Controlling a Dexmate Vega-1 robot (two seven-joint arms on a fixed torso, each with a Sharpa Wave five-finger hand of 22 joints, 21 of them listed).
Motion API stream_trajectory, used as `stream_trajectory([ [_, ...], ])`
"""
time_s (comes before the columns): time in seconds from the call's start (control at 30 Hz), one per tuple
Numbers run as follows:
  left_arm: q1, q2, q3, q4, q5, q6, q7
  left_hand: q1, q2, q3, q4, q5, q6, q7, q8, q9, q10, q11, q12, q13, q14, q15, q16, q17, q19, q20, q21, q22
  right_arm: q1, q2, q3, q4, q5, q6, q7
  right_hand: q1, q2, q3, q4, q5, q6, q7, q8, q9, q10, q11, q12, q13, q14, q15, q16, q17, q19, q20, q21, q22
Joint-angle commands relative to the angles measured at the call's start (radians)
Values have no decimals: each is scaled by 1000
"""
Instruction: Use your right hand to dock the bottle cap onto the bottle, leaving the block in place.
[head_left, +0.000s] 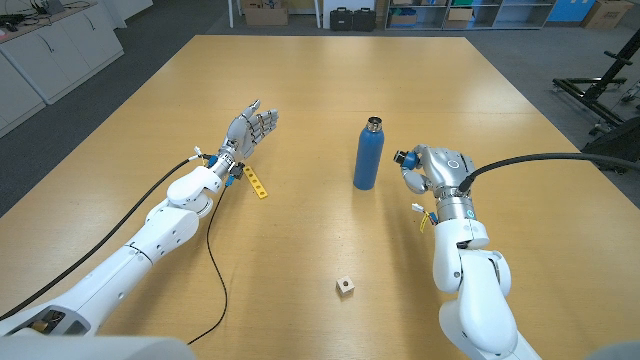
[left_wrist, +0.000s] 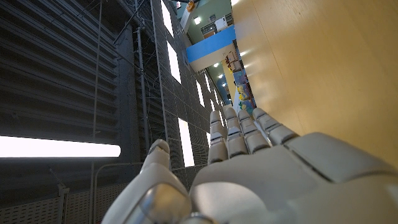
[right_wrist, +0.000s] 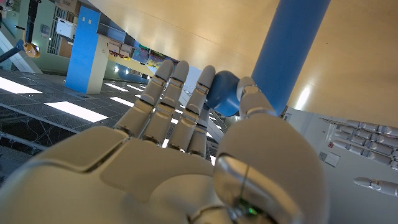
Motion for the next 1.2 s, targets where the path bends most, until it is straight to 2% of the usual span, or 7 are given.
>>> stream_trajectory([
  [0.03, -79, -82, 50, 87, 40, -7, 20, 3, 12, 8, 3, -3, 12, -3, 7, 3, 9, 4, 4, 2, 8, -21, 3, 2, 16, -28, 6, 3, 84, -106, 110, 43, 164, 116, -57, 75, 60, 13, 5, 3, 246, -123, 9, 4, 11, -3, -4, 3, 10, -129, -4, 1, 7, -39, 4, 2],
  [0.17, -92, -98, 65, 91, 61, -10, 35, 4, 13, 8, 3, -3, 12, -4, 6, 3, 10, 3, 4, 2, 9, -20, 4, 2, 18, -28, 7, 3, 110, -144, 139, 59, 205, 135, -64, 77, 59, 14, 5, 3, 244, -124, 9, 4, 13, -4, -5, 3, 10, -131, -5, 1, 4, -41, 3, 2],
  [0.47, -98, -89, 63, 64, 66, -11, 27, 4, 14, 9, 3, -3, 14, -3, 6, 3, 13, 5, 4, 2, 13, -20, 4, 2, 19, -28, 6, 3, 170, -182, 155, 86, 239, 119, -75, 85, 60, 17, 4, 5, 247, -130, 10, 3, 15, -5, -9, 3, 12, -134, -8, 1, 2, -44, 3, 2],
  [0.73, -95, -65, 51, 36, 72, -3, 33, 4, 15, 10, 2, -3, 16, -5, 6, 3, 16, 4, 4, 2, 14, -20, 3, 2, 19, -28, 6, 3, 208, -235, 176, 141, 329, 197, -234, 104, 60, 24, -1, 8, 260, -141, 16, 3, 24, -7, -13, 4, 13, -140, -13, 0, 7, -49, 6, 2],
  [0.93, -96, -62, 48, 40, 67, 0, 27, 5, 16, 10, 2, -3, 18, -4, 6, 3, 17, 3, 4, 2, 15, -21, 3, 2, 20, -28, 5, 3, 238, -283, 155, 161, 326, 229, -295, 111, 60, 26, -2, 9, 255, -149, 14, 2, 20, -7, -18, 4, 17, -140, -14, 1, 11, -54, 8, 2],
  [1.2, -97, -60, 48, 43, 69, -3, 26, 5, 16, 11, 1, -4, 20, -5, 6, 3, 19, 3, 4, 2, 16, -21, 2, 2, 19, -29, 4, 3, 271, -385, 127, 161, 257, 266, -300, 136, 60, 35, -7, 14, 255, -163, 15, 1, 14, -8, -29, 6, 20, -148, -20, 1, 23, -74, 14, 2],
])
